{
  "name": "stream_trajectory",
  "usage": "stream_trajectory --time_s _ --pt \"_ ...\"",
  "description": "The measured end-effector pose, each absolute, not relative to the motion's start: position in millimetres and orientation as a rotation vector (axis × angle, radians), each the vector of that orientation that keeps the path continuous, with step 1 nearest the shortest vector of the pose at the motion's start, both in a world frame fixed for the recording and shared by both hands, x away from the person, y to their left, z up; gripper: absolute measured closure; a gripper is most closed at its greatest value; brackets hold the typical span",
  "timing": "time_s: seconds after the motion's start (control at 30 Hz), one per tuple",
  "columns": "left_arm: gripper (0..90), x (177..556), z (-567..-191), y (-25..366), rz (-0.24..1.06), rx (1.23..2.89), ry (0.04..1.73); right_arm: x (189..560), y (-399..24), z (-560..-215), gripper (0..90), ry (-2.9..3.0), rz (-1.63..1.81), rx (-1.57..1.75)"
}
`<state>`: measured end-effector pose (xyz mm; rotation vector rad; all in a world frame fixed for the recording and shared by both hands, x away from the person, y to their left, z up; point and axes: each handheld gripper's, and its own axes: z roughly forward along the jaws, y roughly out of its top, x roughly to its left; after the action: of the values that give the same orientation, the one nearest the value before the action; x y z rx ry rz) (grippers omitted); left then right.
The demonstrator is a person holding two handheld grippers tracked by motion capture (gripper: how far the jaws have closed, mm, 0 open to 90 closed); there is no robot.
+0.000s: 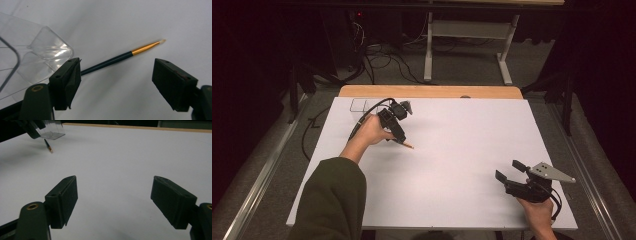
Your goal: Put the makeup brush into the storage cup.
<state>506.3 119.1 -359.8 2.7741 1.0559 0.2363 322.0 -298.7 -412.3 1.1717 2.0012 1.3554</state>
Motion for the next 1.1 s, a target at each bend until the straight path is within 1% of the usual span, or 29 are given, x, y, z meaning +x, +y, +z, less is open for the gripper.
stream_trajectory --time_s 0.23,0.4,0.53,0.7,1.1 --pt "22.6 510.0 -370.2 117.2 0.215 2.785 1.040 322.3 -299.5 -412.7 24.2 2.002 1.351 1.176" --pt "22.6 512.9 -383.0 114.2 0.198 2.832 1.028 322.5 -298.1 -412.9 24.8 2.007 1.345 1.171" --pt "22.8 512.9 -383.0 113.8 0.207 2.837 1.007 322.3 -299.1 -412.8 24.8 1.997 1.344 1.173" --pt "22.8 514.2 -385.9 116.1 0.206 2.845 1.019 321.9 -298.2 -412.8 24.9 2.002 1.344 1.171" --pt "24.3 518.9 -398.7 117.5 0.170 2.872 1.020 322.3 -297.4 -413.1 26.3 2.021 1.355 1.152"
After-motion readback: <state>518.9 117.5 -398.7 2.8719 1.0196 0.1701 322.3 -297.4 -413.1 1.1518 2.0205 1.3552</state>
